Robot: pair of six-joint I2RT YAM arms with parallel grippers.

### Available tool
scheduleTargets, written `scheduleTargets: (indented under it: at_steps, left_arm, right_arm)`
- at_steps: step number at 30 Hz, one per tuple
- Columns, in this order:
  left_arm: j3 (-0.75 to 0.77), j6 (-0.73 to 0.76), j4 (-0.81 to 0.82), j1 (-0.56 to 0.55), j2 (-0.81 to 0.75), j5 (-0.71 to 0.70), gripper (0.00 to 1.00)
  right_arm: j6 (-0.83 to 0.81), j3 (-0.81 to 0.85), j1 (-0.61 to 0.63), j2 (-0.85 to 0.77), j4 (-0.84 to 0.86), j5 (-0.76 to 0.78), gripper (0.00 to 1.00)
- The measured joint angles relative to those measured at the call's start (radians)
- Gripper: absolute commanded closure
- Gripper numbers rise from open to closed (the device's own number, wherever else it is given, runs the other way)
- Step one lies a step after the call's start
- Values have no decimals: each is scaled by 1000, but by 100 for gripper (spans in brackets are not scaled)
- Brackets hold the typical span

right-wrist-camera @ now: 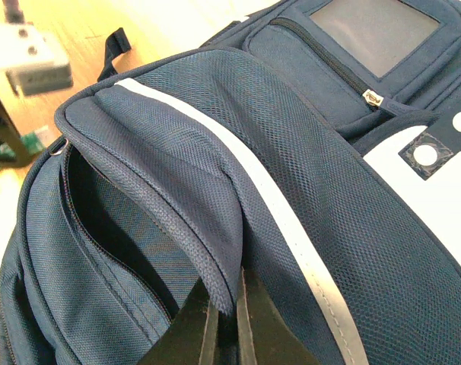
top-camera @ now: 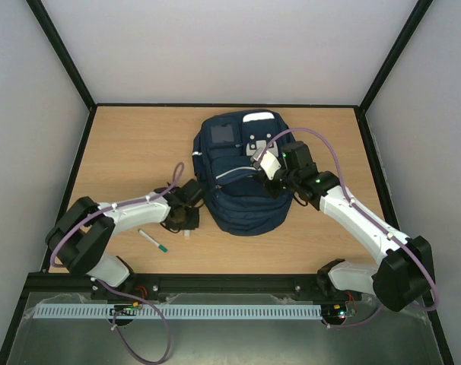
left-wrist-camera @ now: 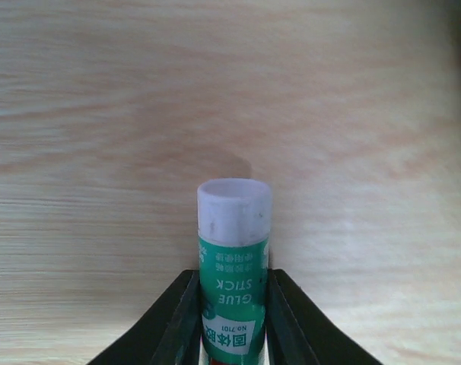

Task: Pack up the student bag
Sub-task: Move the stationery to the center of the board, then pick up the stationery from the center of the board.

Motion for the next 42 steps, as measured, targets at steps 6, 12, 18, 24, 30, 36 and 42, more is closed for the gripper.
scheduleTargets:
  at_steps: [6, 12, 18, 24, 30, 36, 42]
  left_arm:
    - [17, 132, -22, -69, 13, 9, 60]
    - [55, 222, -105, -68, 15, -16, 50]
    - [90, 251, -137, -68, 24, -20, 57]
    - [90, 259, -158, -68, 48, -31, 66]
    - [90, 259, -166, -68, 68, -48, 81]
    - [93, 265, -177, -69, 68, -47, 90]
    - [131, 269, -229, -116, -40, -52, 92]
  right_arm:
    - [0, 0, 0, 0, 0, 0, 99]
    - [0, 0, 0, 0, 0, -5, 99]
    - [0, 0, 0, 0, 0, -7, 99]
    - [-2, 0, 0, 0, 0, -7, 99]
    - [-3, 0, 0, -3, 0, -7, 99]
    - [-3, 0, 0, -6, 0, -7, 99]
    - [-2, 0, 0, -8, 0, -10, 99]
